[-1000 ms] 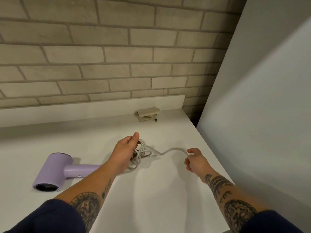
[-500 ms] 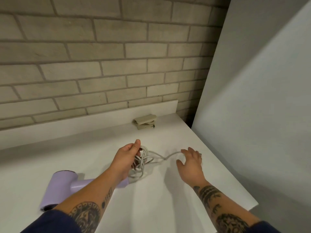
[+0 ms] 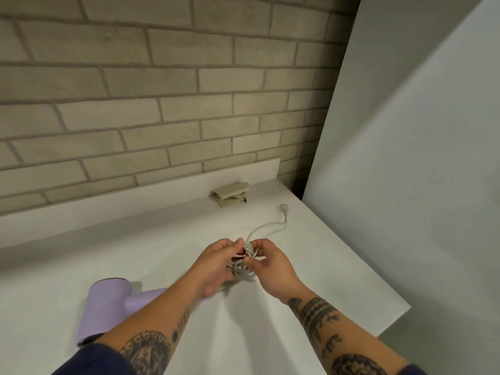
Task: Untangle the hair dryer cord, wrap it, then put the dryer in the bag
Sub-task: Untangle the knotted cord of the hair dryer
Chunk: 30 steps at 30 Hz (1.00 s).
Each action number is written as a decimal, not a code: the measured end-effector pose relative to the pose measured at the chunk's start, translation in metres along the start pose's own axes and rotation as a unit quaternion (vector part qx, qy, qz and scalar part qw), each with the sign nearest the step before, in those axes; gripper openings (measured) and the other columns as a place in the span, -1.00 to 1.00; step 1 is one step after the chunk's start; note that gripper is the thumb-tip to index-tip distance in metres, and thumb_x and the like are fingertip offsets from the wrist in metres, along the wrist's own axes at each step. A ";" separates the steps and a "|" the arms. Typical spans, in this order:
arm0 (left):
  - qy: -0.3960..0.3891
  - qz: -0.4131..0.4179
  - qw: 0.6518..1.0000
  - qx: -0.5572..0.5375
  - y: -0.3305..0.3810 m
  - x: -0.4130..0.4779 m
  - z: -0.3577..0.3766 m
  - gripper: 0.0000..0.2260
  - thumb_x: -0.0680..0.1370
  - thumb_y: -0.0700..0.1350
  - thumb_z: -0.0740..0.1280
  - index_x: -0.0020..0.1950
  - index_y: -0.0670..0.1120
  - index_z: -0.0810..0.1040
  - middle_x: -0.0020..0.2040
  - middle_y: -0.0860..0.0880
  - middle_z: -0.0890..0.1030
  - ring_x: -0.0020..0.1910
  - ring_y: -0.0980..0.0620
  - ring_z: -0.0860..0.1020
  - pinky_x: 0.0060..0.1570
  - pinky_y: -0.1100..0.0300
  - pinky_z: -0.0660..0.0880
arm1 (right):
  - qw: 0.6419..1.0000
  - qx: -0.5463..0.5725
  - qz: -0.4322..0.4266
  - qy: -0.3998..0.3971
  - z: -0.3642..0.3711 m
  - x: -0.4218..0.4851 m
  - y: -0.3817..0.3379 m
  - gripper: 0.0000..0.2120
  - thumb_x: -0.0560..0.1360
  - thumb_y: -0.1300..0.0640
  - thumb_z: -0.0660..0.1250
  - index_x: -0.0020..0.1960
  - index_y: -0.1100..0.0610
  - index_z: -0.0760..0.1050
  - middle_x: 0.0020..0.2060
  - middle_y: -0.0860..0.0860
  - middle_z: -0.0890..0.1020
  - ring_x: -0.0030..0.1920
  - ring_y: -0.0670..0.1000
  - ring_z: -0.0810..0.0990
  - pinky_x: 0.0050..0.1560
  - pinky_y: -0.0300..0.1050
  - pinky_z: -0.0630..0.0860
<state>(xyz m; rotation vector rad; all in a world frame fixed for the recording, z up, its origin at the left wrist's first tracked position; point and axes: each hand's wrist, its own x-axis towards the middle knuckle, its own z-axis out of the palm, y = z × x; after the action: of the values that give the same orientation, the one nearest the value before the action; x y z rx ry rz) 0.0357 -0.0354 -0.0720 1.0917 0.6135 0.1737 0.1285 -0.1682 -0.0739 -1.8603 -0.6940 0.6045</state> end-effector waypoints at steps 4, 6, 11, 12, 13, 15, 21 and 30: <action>0.000 0.013 0.995 0.099 0.002 0.004 -0.009 -0.72 0.55 -0.01 0.47 0.07 -0.19 0.54 -0.06 -0.23 0.70 -0.05 -0.22 0.70 0.09 -0.15 0.60 | 0.999 0.033 -0.009 -0.030 -0.006 0.009 0.008 -0.78 0.53 0.20 0.43 0.13 -0.02 0.57 0.00 -0.04 0.69 -0.02 -0.03 0.70 0.02 -0.17 0.61; 0.015 0.019 0.991 0.134 0.001 0.009 -0.009 -0.72 0.56 0.00 0.47 0.08 -0.18 0.55 -0.02 -0.21 0.70 -0.03 -0.20 0.72 0.05 -0.16 0.63 | 0.998 0.057 0.002 -0.030 -0.007 0.013 0.010 -0.74 0.52 0.21 0.44 0.15 -0.03 0.53 -0.02 0.00 0.72 -0.03 0.00 0.72 0.05 -0.08 0.62; 0.048 0.065 0.977 0.196 -0.003 0.022 -0.005 -0.87 0.61 -0.06 0.41 0.14 0.00 0.57 -0.01 -0.09 0.73 -0.07 -0.05 0.72 -0.10 -0.02 0.64 | 0.998 0.032 0.013 0.046 -0.005 0.012 0.020 -0.83 0.50 0.12 0.49 0.02 0.05 0.52 -0.15 -0.06 0.74 -0.15 -0.09 0.71 -0.06 -0.12 0.61; 0.048 0.063 0.980 0.185 -0.006 0.023 -0.004 -0.86 0.61 -0.06 0.40 0.16 0.03 0.56 0.00 -0.08 0.72 -0.05 -0.06 0.72 -0.09 -0.03 0.66 | 0.998 -0.010 0.010 0.066 -0.004 0.011 0.021 -0.84 0.50 0.07 0.49 0.01 0.02 0.54 -0.16 -0.09 0.73 -0.15 -0.14 0.70 -0.06 -0.14 0.62; 0.049 0.062 0.981 0.177 -0.009 0.025 -0.004 -0.85 0.62 -0.05 0.40 0.18 0.06 0.56 0.01 -0.06 0.72 -0.02 -0.06 0.72 -0.03 -0.06 0.67 | 0.995 -0.051 0.004 0.080 -0.004 0.010 0.021 -0.84 0.50 0.02 0.48 0.02 0.00 0.55 -0.16 -0.14 0.71 -0.14 -0.18 0.69 -0.05 -0.17 0.62; 0.049 0.062 0.981 0.175 -0.015 0.027 -0.005 -0.86 0.63 -0.05 0.38 0.18 0.11 0.58 0.02 0.00 0.73 0.03 -0.06 0.71 0.10 -0.13 0.65 | 0.990 -0.111 -0.005 0.089 -0.004 0.008 0.020 -0.79 0.51 -0.05 0.46 0.08 -0.02 0.56 -0.15 -0.22 0.64 -0.14 -0.22 0.66 -0.05 -0.24 0.60; 0.053 0.081 0.974 0.206 -0.017 0.024 -0.002 -0.82 0.67 -0.12 0.28 0.14 0.12 0.63 0.08 0.00 0.70 0.04 -0.01 0.69 0.02 0.06 0.64 | 0.981 -0.180 -0.041 0.055 -0.001 0.008 0.019 -0.71 0.51 0.01 0.45 0.23 -0.06 0.62 0.12 -0.13 0.69 0.05 -0.13 0.66 0.14 -0.24 0.54; 0.096 0.139 0.949 0.267 -0.011 0.025 -0.008 -0.82 0.59 -0.14 0.39 0.08 0.14 0.65 0.00 0.07 0.72 0.03 0.03 0.68 0.16 -0.04 0.61 | 0.990 -0.097 0.020 0.100 -0.001 0.016 0.008 -0.87 0.51 0.12 0.47 0.05 0.07 0.68 -0.17 -0.14 0.69 -0.12 -0.15 0.67 -0.03 -0.30 0.56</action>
<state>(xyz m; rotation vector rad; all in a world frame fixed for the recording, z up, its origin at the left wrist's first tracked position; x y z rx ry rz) 0.0496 -0.0236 -0.0933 1.7022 0.6988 0.3755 0.1417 -0.1605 -0.0820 -2.0860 -0.6013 0.3773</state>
